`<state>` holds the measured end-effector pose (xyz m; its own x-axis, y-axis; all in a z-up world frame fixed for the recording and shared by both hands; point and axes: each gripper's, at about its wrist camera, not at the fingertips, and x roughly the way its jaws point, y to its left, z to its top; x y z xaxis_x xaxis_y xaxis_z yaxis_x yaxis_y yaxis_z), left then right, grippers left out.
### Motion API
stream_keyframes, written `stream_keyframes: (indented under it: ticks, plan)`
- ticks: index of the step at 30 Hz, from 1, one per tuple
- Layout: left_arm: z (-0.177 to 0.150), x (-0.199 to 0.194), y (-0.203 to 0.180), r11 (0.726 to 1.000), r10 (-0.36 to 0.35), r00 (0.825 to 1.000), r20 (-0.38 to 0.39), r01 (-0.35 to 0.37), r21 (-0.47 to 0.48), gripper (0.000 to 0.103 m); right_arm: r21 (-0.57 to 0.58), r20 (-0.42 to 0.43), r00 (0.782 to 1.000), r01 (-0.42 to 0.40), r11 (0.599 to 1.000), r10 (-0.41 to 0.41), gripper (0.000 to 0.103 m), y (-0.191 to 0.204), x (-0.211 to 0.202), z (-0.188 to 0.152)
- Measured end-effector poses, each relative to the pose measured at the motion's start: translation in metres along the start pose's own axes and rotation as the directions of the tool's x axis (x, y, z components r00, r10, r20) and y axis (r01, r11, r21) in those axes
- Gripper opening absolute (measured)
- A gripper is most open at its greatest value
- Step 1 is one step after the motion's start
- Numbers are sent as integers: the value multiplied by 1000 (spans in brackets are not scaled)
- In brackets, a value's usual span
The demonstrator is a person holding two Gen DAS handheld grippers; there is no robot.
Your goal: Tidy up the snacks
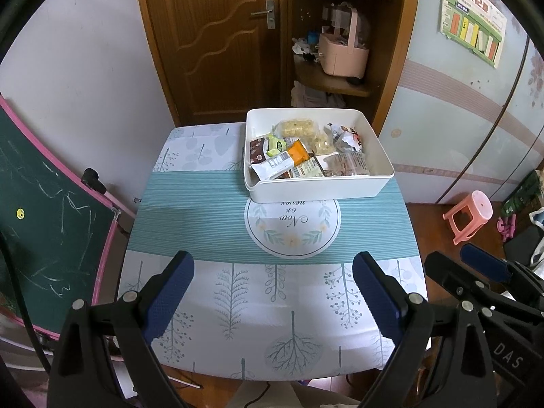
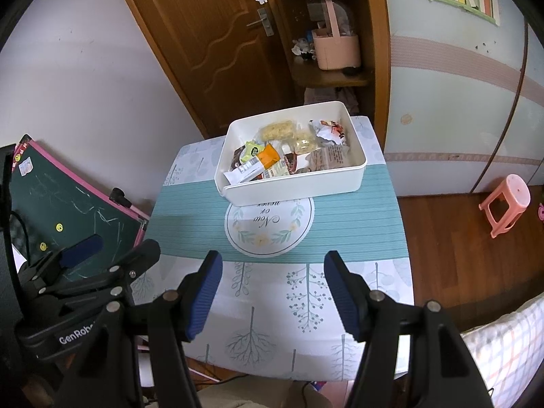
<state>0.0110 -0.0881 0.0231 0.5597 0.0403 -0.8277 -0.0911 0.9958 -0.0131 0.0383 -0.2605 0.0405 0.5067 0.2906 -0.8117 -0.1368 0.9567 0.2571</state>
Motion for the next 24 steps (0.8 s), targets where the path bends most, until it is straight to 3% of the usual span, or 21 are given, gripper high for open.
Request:
stream_keyframes:
  ticks: [24]
  plan:
    - [-1, 0, -1, 1000, -1, 1000, -3, 0, -3, 94, -4, -1, 1000, -4, 1000, 4, 63, -2, 0, 0]
